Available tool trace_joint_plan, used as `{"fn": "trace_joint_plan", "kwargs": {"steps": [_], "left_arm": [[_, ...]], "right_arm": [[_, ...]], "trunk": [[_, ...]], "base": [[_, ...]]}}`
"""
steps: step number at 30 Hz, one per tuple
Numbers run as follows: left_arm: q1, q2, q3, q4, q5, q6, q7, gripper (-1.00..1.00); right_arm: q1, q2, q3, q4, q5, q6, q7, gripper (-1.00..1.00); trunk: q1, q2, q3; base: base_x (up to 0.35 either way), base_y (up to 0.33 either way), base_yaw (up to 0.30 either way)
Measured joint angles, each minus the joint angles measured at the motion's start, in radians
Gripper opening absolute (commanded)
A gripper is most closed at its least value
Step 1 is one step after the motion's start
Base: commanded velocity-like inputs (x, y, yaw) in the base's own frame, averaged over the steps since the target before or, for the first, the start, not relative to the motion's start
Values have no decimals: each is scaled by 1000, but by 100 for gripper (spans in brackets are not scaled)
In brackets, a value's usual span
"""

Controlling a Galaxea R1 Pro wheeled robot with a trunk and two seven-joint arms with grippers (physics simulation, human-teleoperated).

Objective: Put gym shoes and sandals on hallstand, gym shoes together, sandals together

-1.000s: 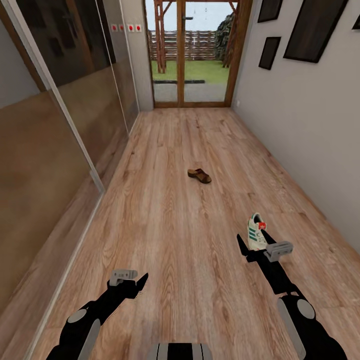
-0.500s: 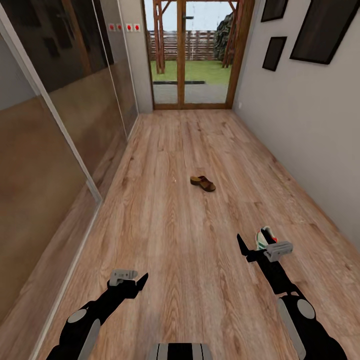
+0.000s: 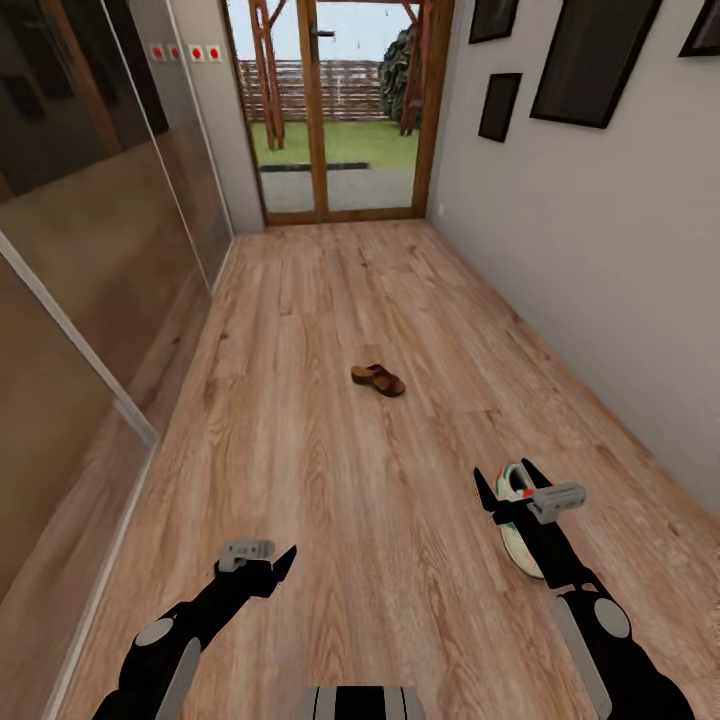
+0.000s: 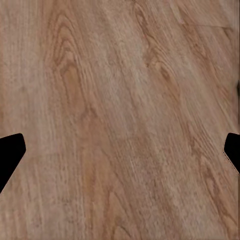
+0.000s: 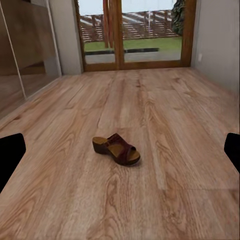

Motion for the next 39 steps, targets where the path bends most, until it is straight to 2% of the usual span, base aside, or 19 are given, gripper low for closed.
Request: {"fn": "trace_joint_plan", "kwargs": {"steps": [12,20,39], "left_arm": [[0,0,0,0,0,0,0,100],[0,0,0,0,0,0,0,100],[0,0,0,0,0,0,0,100]], "right_arm": [[0,1,0,0,0,0,0,100],[0,0,0,0,0,0,0,100],[0,1,0,0,0,0,0,100]], "trunk": [[0,0,0],[0,0,0],[0,0,0]], "base": [[241,0,-215],[243,80,-22],[255,200,-1]]}}
